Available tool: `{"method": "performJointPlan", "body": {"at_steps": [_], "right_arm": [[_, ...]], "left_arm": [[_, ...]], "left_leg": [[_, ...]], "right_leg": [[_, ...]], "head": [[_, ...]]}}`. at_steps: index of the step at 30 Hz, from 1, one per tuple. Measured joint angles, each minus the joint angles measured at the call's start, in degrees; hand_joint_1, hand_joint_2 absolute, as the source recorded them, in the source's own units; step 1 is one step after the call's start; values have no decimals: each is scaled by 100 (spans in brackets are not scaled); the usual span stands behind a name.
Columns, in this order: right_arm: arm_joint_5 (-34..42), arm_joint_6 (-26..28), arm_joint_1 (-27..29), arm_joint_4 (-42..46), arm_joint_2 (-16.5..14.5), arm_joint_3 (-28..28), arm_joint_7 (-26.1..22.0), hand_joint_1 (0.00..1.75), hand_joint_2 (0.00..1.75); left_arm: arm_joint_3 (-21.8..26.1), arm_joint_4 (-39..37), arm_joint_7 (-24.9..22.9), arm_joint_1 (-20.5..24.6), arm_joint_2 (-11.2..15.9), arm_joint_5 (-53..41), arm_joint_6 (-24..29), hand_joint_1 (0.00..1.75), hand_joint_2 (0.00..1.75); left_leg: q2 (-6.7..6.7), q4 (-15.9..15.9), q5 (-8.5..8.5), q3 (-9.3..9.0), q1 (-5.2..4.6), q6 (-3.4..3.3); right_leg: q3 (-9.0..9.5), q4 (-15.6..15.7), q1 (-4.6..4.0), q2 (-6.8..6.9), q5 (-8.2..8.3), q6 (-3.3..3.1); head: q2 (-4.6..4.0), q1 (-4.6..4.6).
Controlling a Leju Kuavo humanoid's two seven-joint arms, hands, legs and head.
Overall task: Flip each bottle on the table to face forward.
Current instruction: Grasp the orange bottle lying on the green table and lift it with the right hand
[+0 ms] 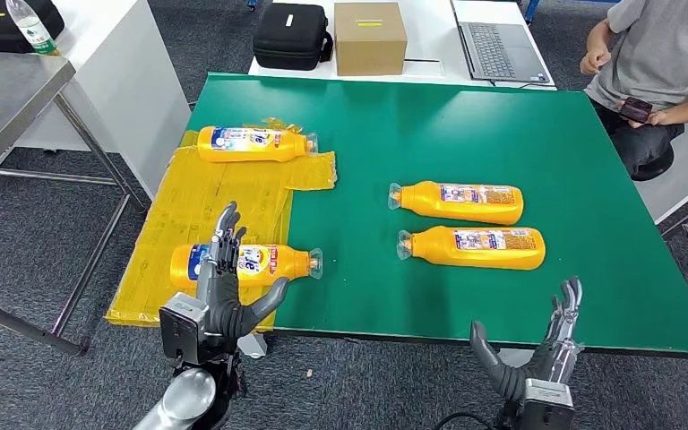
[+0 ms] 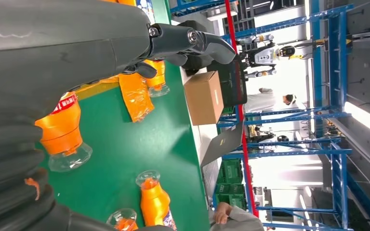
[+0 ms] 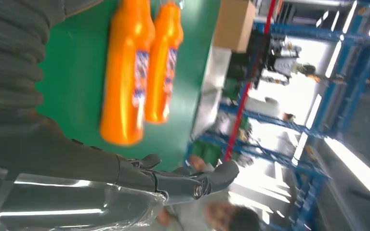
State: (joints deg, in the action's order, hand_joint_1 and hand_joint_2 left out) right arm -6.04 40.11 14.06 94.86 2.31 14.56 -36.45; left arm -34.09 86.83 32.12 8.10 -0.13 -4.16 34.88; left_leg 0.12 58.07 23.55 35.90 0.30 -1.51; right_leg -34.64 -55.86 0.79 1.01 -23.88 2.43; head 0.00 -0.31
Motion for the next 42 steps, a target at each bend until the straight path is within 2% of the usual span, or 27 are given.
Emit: {"method": "performJointPlan", "body": {"at_steps": [5, 9, 19, 27, 31, 36, 42], "right_arm": [[-361, 0, -192, -167, -158, -401, -122, 0, 175], [-178, 0, -434, -282, -175, -608, -252, 0, 175], [335, 0, -771, -579, -282, -645, -331, 0, 175], [4, 0, -819, -724, -544, -654, -322, 0, 175], [-475, 0, -801, -748, -688, -785, -332, 0, 0], [-1325, 0, -724, -696, -828, -1010, -336, 0, 0], [-1453, 0, -671, -649, -840, -1079, -338, 0, 0]], "left_arm": [[-14, -80, -3, 17, -14, -3, -68, 0, 175], [-21, -133, 4, 58, -52, 40, -64, 0, 175], [-19, -220, 20, 158, -119, 263, -64, 0, 175], [-37, -240, -94, 147, -122, 321, -267, 0, 175], [-67, -249, -143, 135, -122, 277, -392, 0, 175], [-119, -287, -179, 139, -126, 243, -505, 0, 175], [-162, -292, -188, 141, -140, 239, -517, 0, 175]], "left_leg": [[0, 0, -1, 0, 0, 0], [0, 0, -2, -1, -1, -1], [0, 0, -1, 0, 1, 0], [0, 0, -1, 0, 1, 0], [0, 0, -1, 0, 0, 0], [0, 0, -1, 0, 0, 0], [0, 0, -1, 0, 0, 0]], "right_leg": [[0, 0, 0, 0, 1, 0], [2, 0, 1, 0, 2, 1], [1, -1, -1, 0, 2, 1], [1, -1, 0, 1, 1, 0], [1, -1, 0, 1, 1, 0], [0, -1, 0, 0, 1, 0], [-1, -1, 0, 0, 1, 0]], "head": [[0, -1], [0, 1], [0, -1], [0, 0], [0, 0], [0, 0], [0, 1]]}}
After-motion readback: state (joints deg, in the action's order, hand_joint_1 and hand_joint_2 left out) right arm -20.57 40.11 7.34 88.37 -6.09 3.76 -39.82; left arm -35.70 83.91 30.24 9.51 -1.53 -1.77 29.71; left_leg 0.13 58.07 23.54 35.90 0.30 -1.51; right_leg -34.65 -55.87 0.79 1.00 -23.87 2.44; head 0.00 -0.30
